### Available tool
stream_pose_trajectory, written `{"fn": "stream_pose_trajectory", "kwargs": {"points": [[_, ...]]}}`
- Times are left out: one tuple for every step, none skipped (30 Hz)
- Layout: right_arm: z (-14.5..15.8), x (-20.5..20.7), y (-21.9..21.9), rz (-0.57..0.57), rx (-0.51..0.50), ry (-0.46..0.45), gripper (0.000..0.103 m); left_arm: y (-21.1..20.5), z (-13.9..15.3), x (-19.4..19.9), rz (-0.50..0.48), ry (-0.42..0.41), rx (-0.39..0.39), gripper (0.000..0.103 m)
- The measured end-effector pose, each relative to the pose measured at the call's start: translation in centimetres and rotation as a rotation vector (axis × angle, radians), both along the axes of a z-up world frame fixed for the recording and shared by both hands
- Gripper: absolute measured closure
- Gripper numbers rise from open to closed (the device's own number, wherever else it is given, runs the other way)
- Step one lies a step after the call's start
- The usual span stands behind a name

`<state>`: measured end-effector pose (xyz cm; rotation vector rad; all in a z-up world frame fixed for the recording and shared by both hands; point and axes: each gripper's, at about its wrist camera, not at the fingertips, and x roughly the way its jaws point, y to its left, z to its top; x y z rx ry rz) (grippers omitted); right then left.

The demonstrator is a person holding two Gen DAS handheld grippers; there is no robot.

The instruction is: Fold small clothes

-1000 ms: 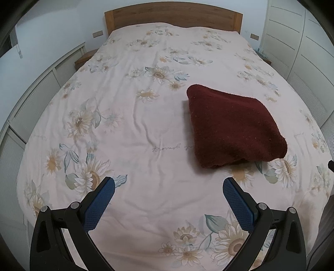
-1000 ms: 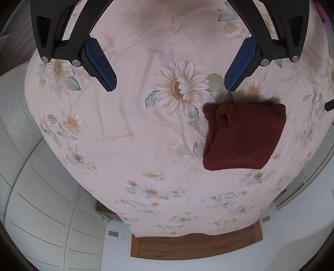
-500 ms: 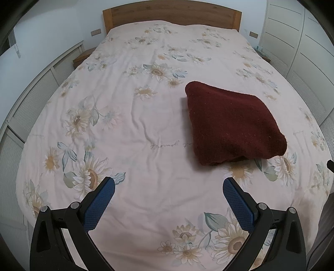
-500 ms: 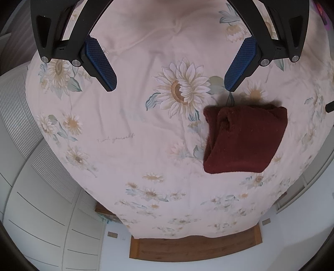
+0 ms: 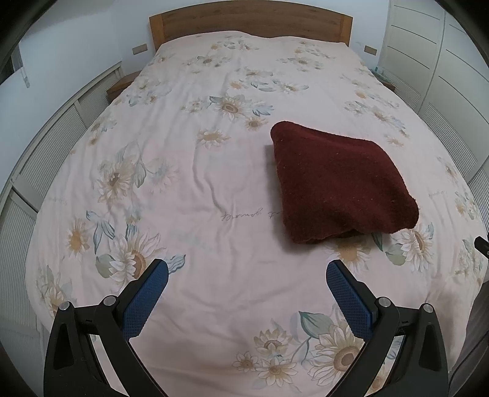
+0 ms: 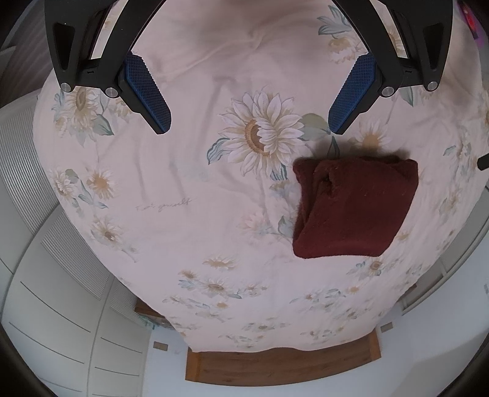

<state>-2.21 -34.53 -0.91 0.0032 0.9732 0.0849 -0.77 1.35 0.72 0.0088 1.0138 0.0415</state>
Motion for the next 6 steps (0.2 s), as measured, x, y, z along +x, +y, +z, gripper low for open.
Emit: {"fn": "stream_pose_trajectory", "kwargs": {"points": [[0.00, 0.00, 0.00, 0.000, 0.001, 0.000, 0.000, -0.08, 0.09, 0.03, -0.002, -0.001, 0.003, 0.001], [0.02, 0.02, 0.01, 0.001, 0.002, 0.000, 0.000, -0.12, 0.14, 0.00, -0.004, -0.002, 0.004, 0.001], [0.09, 0.03, 0.03, 0.002, 0.003, -0.002, 0.000, -0.10, 0.24, 0.05, -0.009, -0.004, 0.004, 0.001], [0.09, 0.06, 0.03, 0.003, 0.002, -0.002, 0.000, -0.18, 0.31, 0.05, -0.011, -0.005, 0.005, 0.001], [0.11, 0.09, 0.05, 0.004, 0.002, -0.002, 0.000, -0.26, 0.40, 0.07, -0.013, -0.006, 0.008, 0.001], [0.11, 0.07, 0.07, 0.004, 0.002, -0.002, 0.000, -0.31, 0.43, 0.08, -0.014, -0.006, 0.009, 0.001]]}}
